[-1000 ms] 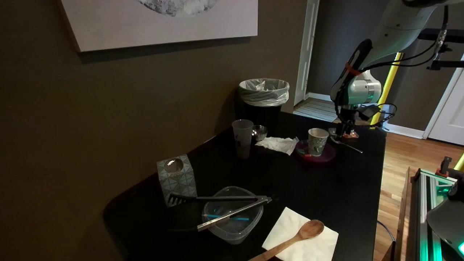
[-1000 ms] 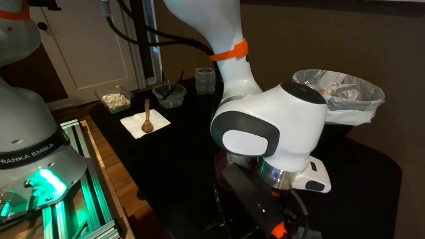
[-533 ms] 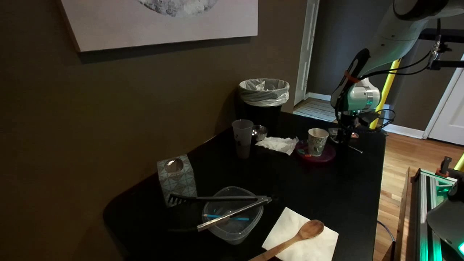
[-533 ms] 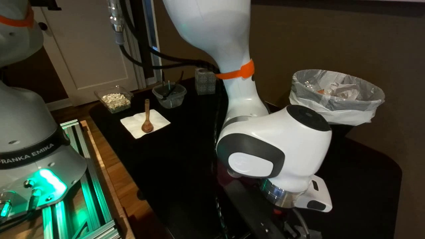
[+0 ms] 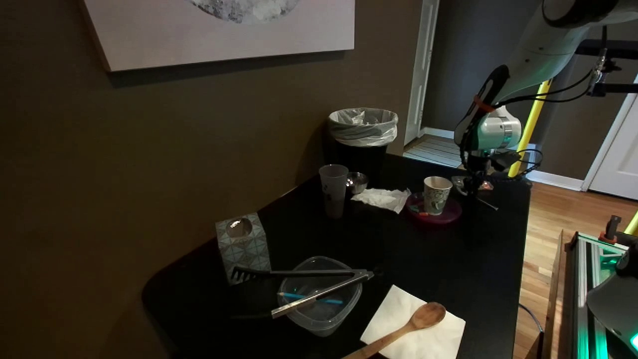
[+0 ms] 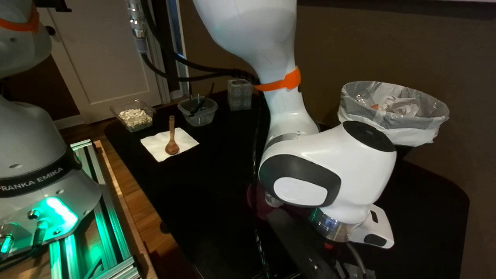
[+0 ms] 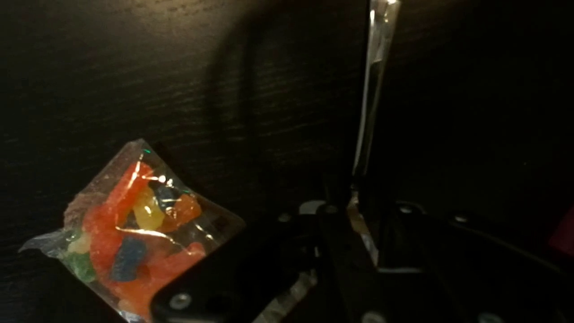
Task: Put the silver spoon in the lunchbox on the left
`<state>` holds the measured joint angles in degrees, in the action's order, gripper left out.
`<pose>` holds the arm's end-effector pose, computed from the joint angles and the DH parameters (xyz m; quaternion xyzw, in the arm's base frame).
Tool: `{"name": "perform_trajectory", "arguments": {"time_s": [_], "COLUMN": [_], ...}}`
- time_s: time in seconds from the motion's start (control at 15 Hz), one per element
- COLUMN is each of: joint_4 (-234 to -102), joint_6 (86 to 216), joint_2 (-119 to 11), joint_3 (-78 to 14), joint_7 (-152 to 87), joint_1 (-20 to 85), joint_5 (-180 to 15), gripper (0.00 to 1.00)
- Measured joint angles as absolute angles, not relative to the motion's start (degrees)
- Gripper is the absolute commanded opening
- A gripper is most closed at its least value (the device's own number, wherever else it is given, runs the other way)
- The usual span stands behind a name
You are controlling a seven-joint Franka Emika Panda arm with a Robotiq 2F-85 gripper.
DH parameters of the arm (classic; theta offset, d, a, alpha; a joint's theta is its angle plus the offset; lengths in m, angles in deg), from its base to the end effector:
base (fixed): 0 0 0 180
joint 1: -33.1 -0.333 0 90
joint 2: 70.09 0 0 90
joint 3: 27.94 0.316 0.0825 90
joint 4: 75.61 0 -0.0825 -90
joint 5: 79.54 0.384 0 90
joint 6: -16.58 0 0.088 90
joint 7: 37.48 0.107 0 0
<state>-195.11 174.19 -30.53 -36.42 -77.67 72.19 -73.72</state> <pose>0.3760 -0.4233 0.0902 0.9950 -0.0950 -0.0248 0.0153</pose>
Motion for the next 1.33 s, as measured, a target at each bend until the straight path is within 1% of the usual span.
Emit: {"name": "perform_trajectory", "arguments": {"time_s": [0.07,0.13,0.47,0.87,1.2,1.27,1.33], "joint_4": [-195.0,-195.0,-196.3,-202.5,-210.8,-212.7,-214.3], "joint_6": [174.0,173.9,171.3,168.8,165.9,164.7,163.5], "joint_2": [-30.6,-30.7,-34.6,-46.8,-58.4,-60.8,-63.1], "joint_3": [-36.6,-36.8,-36.1,-31.4,-28.0,-27.8,-28.0], "joint_7": [-76.8,-76.1,-75.6,-80.2,-91.8,-94.9,-97.8], "joint_1": [72.2,72.3,73.6,76.4,76.4,75.8,75.1], "joint_5": [-73.9,-74.0,-74.0,-71.5,-60.7,-57.9,-55.5], "gripper": [0.0,0.02,0.02,0.02,0.02,0.09,0.09]}}
